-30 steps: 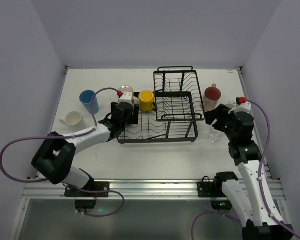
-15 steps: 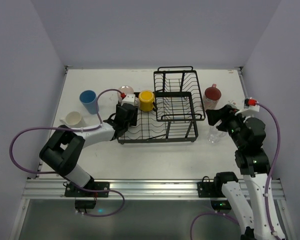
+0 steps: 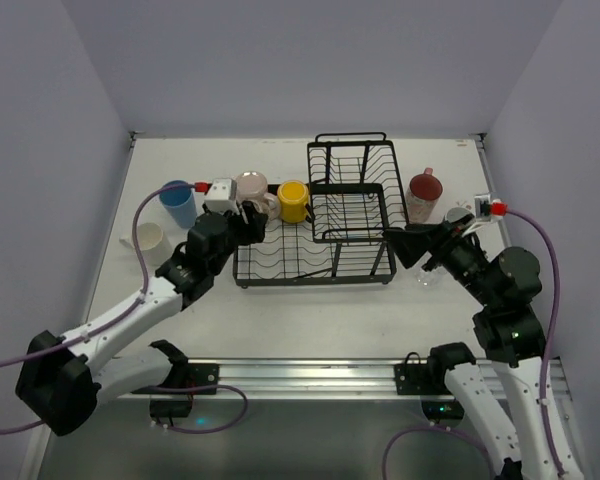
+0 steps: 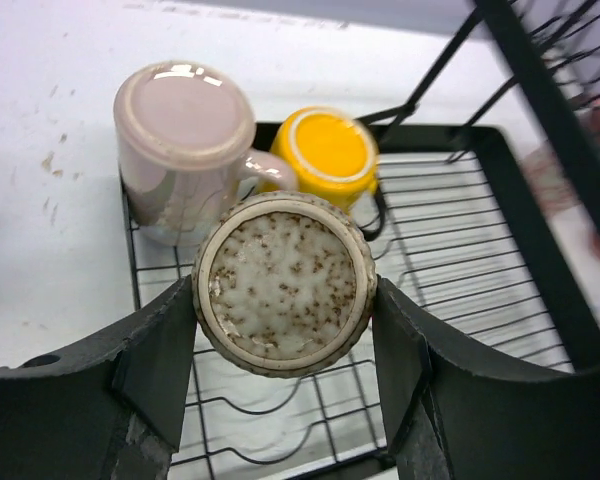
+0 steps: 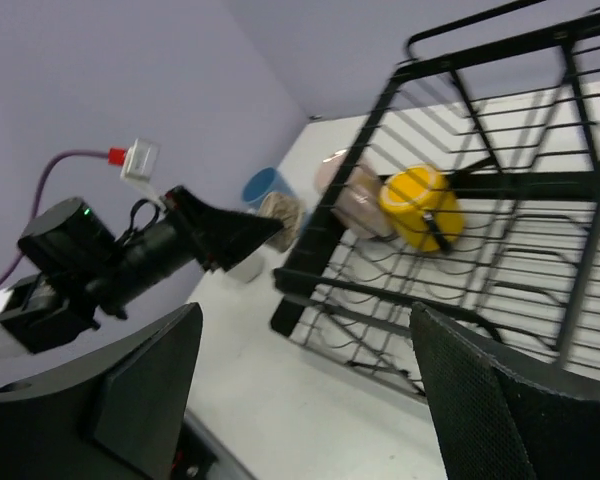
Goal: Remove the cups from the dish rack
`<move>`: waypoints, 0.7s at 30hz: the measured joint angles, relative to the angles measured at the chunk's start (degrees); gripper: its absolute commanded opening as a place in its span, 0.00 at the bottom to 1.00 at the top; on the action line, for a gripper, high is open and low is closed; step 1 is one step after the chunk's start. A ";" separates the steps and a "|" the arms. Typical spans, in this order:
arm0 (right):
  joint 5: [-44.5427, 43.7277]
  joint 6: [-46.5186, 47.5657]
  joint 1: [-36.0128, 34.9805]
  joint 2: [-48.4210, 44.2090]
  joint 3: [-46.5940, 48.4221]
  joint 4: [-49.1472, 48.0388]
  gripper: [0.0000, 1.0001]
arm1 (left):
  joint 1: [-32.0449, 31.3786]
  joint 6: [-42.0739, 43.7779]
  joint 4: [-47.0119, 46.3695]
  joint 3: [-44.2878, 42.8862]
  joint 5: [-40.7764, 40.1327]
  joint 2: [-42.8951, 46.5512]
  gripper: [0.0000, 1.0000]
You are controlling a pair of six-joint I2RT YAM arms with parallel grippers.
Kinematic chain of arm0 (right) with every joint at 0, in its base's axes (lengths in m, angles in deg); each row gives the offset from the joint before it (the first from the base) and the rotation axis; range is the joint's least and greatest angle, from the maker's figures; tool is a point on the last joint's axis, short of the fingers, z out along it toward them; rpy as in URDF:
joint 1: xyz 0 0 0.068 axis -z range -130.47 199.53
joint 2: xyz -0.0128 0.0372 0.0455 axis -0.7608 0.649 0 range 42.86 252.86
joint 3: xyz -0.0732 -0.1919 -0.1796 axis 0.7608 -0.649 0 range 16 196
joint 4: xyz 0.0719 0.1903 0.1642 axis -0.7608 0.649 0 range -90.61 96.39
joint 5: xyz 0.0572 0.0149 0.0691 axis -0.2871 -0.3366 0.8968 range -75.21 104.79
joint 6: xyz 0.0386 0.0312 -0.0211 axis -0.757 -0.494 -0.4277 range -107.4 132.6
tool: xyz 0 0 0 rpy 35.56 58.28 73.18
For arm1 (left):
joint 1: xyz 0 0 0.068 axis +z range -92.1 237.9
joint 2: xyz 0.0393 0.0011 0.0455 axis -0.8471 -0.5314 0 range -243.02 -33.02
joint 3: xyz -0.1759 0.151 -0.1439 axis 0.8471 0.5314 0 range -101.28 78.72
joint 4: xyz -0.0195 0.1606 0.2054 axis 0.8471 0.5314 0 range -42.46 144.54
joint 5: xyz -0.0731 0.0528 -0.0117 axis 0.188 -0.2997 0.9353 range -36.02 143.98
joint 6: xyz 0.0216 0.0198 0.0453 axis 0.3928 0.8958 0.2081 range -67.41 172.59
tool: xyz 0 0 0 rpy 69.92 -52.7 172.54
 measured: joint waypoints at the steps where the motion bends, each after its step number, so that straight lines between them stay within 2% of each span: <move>1: 0.59 -0.83 -2.29 0.02 -0.37 -1.55 0.87 | 0.00 -0.72 0.00 0.39 0.98 2.49 0.05; 6: 1.27 -3.93 -15.04 3.69 -1.29 -10.86 0.84 | 0.02 -5.14 0.52 1.99 6.60 13.64 0.04; 13: -3.61 -4.22 -34.07 17.51 1.44 -21.70 0.81 | 0.11 -11.93 0.22 1.99 16.17 25.57 0.02; 21: -8.26 -4.24 -43.39 30.99 6.16 -30.67 0.69 | 0.11 -21.99 -7.19 5.53 26.12 32.26 0.00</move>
